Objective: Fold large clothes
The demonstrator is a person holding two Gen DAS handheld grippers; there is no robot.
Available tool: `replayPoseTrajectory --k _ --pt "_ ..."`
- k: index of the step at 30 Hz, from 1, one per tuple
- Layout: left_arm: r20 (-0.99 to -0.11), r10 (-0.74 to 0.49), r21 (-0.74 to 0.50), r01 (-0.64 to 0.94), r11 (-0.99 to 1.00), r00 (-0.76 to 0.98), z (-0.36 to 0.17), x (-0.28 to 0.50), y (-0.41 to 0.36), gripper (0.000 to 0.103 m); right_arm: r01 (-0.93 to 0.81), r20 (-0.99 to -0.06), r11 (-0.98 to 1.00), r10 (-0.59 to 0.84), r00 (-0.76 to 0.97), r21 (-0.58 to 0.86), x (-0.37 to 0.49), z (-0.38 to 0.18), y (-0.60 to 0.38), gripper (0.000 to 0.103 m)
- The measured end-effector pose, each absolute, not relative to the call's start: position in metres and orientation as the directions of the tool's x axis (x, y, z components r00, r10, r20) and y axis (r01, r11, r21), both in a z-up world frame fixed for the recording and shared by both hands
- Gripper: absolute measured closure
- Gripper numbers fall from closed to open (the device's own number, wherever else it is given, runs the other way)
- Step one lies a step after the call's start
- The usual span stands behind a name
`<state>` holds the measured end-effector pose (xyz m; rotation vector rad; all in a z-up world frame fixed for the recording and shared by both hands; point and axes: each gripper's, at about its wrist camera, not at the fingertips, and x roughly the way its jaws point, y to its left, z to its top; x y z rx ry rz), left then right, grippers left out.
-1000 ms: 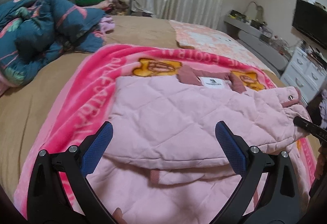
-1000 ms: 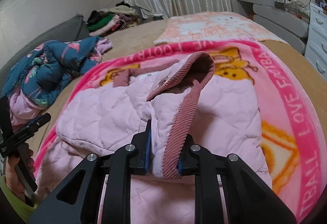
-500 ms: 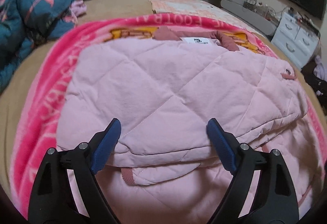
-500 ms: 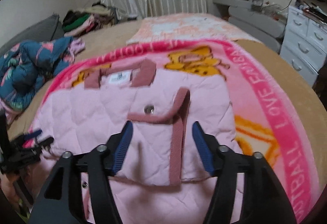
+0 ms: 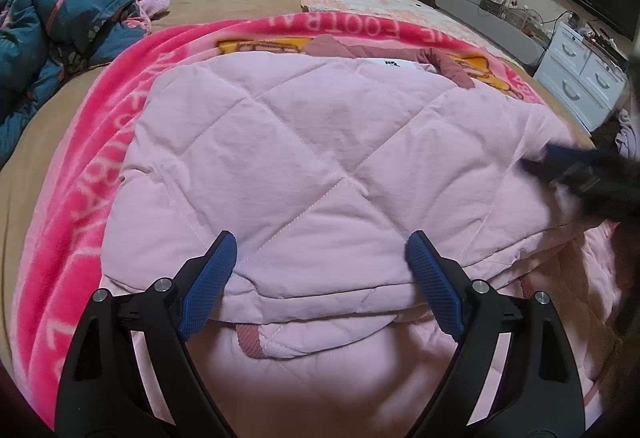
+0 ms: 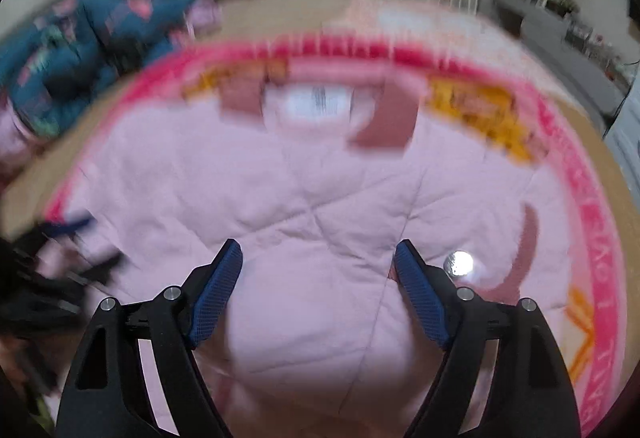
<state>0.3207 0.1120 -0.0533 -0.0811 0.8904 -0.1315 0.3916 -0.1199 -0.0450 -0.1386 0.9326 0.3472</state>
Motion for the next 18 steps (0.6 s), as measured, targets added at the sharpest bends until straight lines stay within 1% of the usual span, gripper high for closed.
replayPoseTrajectory --k 3,11,13,16,18 --pt "-0.768 -0.142 -0.117 0.082 0.990 0.624 -0.054 0.320 0.111 0.023 -0.365 -0.799 0.931 0.210 0.563 -0.013 0.394 -0.057 -0.115 0.022" --pt "-0.770 -0.142 -0.124 0.073 0.990 0.622 -0.044 0.314 0.109 0.023 -0.328 -0.786 0.945 0.211 0.581 0.011 0.383 -0.053 -0.122 0.022" --pt "-0.772 -0.145 -0.126 0.075 0.989 0.619 -0.040 0.312 0.108 0.020 -0.318 -0.785 0.948 0.218 0.580 0.029 0.378 -0.050 -0.124 0.021" --pt "-0.770 -0.148 -0.126 0.080 0.989 0.621 -0.035 0.309 0.106 0.018 -0.302 -0.780 0.950 0.251 0.573 0.084 0.370 -0.045 -0.132 0.018" --pt "-0.767 -0.145 -0.116 0.087 0.989 0.625 -0.031 0.306 0.103 0.017 -0.298 -0.773 0.949 0.267 0.576 0.106 0.364 -0.042 -0.135 0.012"
